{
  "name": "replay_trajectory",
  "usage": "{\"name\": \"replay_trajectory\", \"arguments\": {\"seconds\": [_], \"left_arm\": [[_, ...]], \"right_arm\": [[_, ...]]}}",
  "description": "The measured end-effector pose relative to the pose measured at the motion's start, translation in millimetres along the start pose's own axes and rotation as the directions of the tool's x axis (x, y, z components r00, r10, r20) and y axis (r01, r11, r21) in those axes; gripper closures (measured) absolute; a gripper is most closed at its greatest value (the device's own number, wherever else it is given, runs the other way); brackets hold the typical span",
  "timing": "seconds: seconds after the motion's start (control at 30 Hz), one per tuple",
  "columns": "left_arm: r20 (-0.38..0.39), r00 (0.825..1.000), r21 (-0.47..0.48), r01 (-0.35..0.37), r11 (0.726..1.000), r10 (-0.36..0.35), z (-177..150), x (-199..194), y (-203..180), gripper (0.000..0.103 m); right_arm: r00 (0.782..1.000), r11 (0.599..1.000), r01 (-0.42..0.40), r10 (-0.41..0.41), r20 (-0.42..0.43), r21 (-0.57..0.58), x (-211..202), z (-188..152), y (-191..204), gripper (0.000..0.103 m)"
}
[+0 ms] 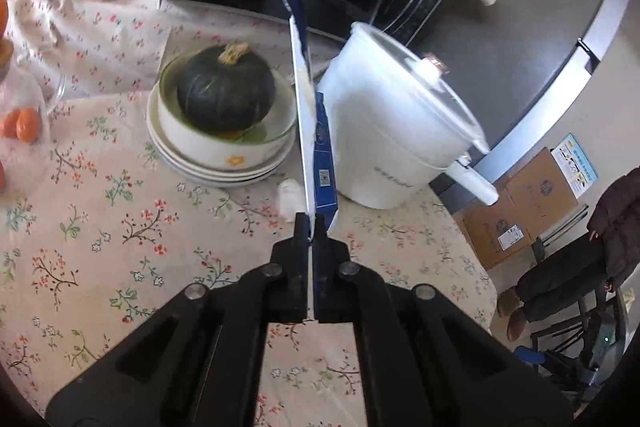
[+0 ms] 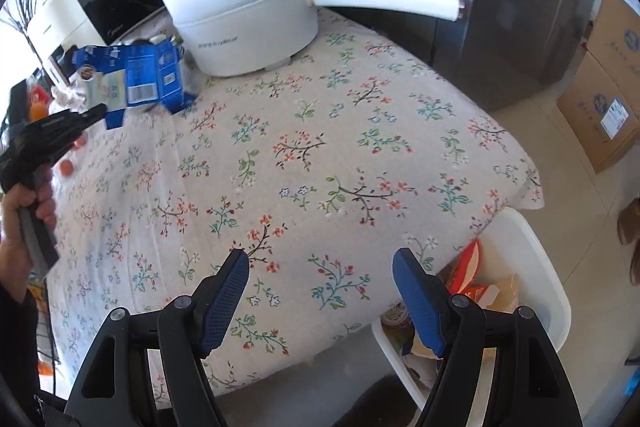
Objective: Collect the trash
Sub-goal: 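Grasp the blue milk carton with the left gripper, then grasp the crumpled white tissue with the right gripper while the left gripper holds the carton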
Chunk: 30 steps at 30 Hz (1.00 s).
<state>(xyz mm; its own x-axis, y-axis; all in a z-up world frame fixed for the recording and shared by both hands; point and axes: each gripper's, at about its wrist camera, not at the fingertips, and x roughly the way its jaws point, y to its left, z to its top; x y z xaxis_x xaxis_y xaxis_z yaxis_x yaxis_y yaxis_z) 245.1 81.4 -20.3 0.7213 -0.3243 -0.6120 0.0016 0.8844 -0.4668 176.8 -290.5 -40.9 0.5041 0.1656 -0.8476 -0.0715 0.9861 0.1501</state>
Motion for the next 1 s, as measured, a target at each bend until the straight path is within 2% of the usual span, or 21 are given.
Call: {"name": "replay_trajectory", "arguments": {"seconds": [0.13, 0.2, 0.33, 0.47, 0.57, 0.6, 0.67, 0.77, 0.9, 0.97, 1.0], "left_arm": [[0.028, 0.999, 0.068, 0.023, 0.997, -0.025, -2.2, -40.2, -34.5, 0.101], [0.034, 0.999, 0.065, 0.036, 0.997, -0.039, -3.9, -54.1, -47.4, 0.102], [0.061, 0.998, 0.042, -0.006, 0.999, 0.004, -14.4, -85.1, -43.0, 0.101], [0.075, 0.991, 0.027, -0.111, 0.993, 0.109, -29.6, -116.0, -16.2, 0.102], [0.116, 0.973, -0.035, -0.197, 0.98, 0.2, -45.6, -138.3, 22.5, 0.101], [0.107, 0.968, -0.06, -0.221, 0.973, 0.227, -49.7, -142.0, 31.3, 0.101], [0.08, 0.972, -0.12, -0.213, 0.97, 0.223, -49.1, -149.6, 54.7, 0.102], [0.102, 0.956, -0.102, -0.265, 0.959, 0.276, -47.2, -163.4, 69.9, 0.101], [0.094, 0.96, -0.087, -0.257, 0.962, 0.265, -46.3, -171.0, 81.4, 0.101], [0.092, 0.96, -0.089, -0.255, 0.963, 0.263, -45.3, -173.3, 86.5, 0.101], [0.089, 0.96, -0.09, -0.257, 0.962, 0.265, -45.8, -173.2, 88.1, 0.101]], "right_arm": [[0.999, 0.998, -0.019, 0.016, 0.047, 0.061, -23.2, -3.7, -17.4, 0.027], [0.997, 0.995, -0.033, 0.027, 0.069, 0.089, -32.7, -6.1, -24.2, 0.027], [0.998, 0.995, -0.038, 0.033, 0.054, 0.092, -24.0, 4.3, -17.1, 0.024], [0.997, 0.998, -0.052, 0.053, 0.047, -0.027, 12.2, 33.9, 40.6, 0.024], [0.985, 0.986, -0.148, 0.154, 0.078, -0.082, 54.1, 62.3, 103.1, 0.024], [0.982, 0.981, -0.163, 0.172, 0.082, -0.104, 72.8, 72.5, 127.2, 0.024], [0.976, 0.975, -0.187, 0.199, 0.091, -0.12, 104.1, 87.6, 162.6, 0.024], [0.969, 0.969, -0.207, 0.222, 0.108, -0.135, 147.1, 108.5, 205.1, 0.025], [0.972, 0.967, -0.162, 0.191, 0.139, -0.199, 184.8, 128.0, 241.3, 0.036], [0.971, 0.963, -0.149, 0.186, 0.148, -0.226, 198.9, 135.7, 251.6, 0.044], [0.974, 0.963, -0.129, 0.168, 0.153, -0.237, 205.5, 138.8, 255.2, 0.051]]}}
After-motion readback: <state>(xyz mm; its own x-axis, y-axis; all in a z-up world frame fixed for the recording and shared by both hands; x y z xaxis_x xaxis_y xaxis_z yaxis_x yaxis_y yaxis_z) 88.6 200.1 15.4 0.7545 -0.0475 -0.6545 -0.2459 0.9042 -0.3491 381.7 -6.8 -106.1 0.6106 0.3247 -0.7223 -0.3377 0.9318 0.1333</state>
